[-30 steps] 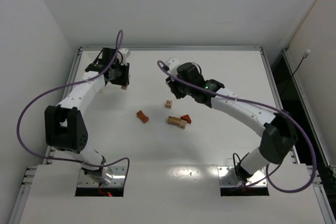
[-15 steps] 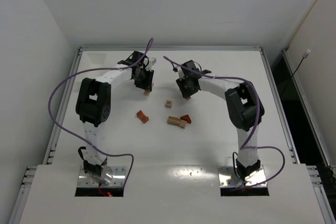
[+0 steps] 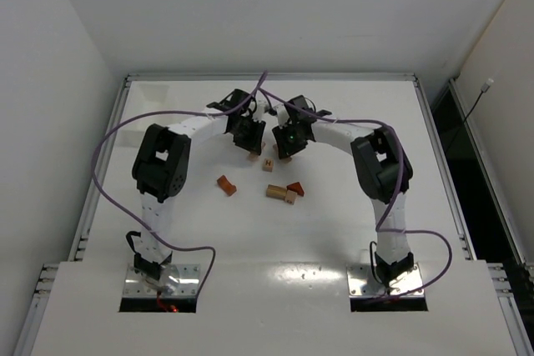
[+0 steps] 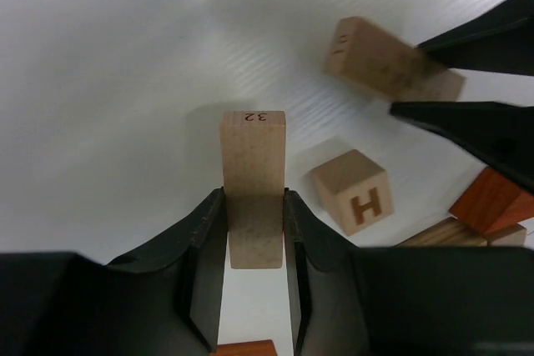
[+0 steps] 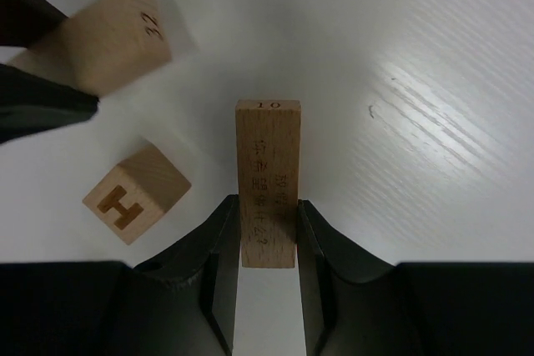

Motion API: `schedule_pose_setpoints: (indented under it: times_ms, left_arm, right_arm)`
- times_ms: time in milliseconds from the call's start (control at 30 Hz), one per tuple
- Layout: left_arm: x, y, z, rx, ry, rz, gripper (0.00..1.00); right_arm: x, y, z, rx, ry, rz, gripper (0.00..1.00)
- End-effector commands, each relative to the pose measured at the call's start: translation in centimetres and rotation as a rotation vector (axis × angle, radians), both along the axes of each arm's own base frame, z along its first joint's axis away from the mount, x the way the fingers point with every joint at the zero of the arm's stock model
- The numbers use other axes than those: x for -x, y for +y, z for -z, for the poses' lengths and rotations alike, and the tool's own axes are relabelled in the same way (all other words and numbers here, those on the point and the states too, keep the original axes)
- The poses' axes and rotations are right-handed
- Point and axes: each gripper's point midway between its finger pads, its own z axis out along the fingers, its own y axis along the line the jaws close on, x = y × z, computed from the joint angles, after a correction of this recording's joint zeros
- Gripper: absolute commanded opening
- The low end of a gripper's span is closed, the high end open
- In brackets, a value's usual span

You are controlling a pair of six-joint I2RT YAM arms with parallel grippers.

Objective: Build the wood block tower

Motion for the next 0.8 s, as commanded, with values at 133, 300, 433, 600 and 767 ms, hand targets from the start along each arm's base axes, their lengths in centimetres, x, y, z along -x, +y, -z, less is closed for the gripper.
schedule_pose_setpoints:
  times_ms: [133, 300, 433, 600, 767]
  left_arm:
    - [0.7, -2.6, -0.6, 0.042, -0.035, 0.085, 0.00]
    - [1.1, -2.9, -0.4, 0.016, -0.055, 0.109, 0.00]
    - [1.7, -3.5, 0.4, -0.002, -0.059, 0.142, 0.00]
    - [4.4, -5.4, 1.1, -0.005, -0.065, 0.297, 0.00]
    - [9.0, -7.3, 1.4, -0.026, -0.081, 0.492, 0.00]
  right_arm:
    - [-1.1, -3.1, -0.6, 0.021, -0.046, 0.086, 0.00]
    - [-2.9, -11.4, -3.6, 0.094, -0.133, 0.362, 0.00]
    - [-3.3, -16.6, -6.6, 0.073, -0.204, 0.506, 0.00]
    - [-3.8, -20.2, -7.9, 0.027, -0.199, 0.575, 0.00]
    - [-3.3, -21.0, -7.3, -0.033, -0.157, 0.561, 0.00]
